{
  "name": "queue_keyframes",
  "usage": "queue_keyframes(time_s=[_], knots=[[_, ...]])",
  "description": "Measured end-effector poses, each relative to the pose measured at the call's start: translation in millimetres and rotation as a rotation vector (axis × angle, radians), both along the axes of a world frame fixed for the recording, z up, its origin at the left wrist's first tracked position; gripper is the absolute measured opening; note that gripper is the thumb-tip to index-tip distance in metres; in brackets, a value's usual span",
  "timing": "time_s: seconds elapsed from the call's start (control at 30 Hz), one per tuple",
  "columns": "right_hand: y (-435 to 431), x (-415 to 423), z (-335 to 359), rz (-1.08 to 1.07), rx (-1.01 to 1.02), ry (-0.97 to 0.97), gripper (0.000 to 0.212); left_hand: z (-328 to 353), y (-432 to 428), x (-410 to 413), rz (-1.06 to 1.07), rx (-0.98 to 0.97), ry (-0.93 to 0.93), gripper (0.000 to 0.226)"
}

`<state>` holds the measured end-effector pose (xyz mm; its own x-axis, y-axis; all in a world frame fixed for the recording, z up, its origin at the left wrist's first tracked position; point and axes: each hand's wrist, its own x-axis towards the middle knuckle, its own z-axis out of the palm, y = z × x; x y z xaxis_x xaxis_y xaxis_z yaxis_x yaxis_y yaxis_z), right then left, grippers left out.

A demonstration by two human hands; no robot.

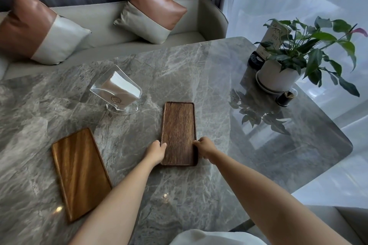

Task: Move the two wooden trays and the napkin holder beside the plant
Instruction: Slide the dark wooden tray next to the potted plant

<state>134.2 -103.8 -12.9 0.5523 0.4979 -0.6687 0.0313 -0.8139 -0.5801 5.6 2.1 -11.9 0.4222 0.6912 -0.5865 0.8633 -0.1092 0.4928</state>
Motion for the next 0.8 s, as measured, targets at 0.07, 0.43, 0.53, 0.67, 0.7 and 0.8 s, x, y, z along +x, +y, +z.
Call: queue_keyframes(time_s=[0.07, 0.43, 0.53, 0.67, 0.7, 0.8], knots=[[0.0, 1.1, 1.0, -0.001, 0.015, 0.002, 0.043, 0.8, -1.3, 1.9, -0.001, 0.026, -0.021, 0.040], [-5.8, 23.4, 11.2, 0.069, 0.053, -0.154, 0.028, 2.7, -7.6, 30.1, 0.019, 0.153, -0.058, 0.031], [-10.1, 37.2, 11.6, 0.082, 0.049, -0.212, 0.033, 5.2, -13.9, 41.8, -0.010, 0.194, -0.052, 0.027], [-18.0, 61.5, 17.2, 0.098, 0.065, -0.279, 0.036, 5.2, -23.7, 64.2, -0.008, 0.211, -0.057, 0.030], [-20.5, 68.7, 19.0, 0.106, 0.068, -0.299, 0.037, 5.3, -26.4, 71.1, -0.006, 0.214, -0.062, 0.031], [-29.3, 92.3, 24.8, 0.109, 0.083, -0.349, 0.036, 6.9, -34.8, 95.7, -0.010, 0.236, -0.088, 0.031]])
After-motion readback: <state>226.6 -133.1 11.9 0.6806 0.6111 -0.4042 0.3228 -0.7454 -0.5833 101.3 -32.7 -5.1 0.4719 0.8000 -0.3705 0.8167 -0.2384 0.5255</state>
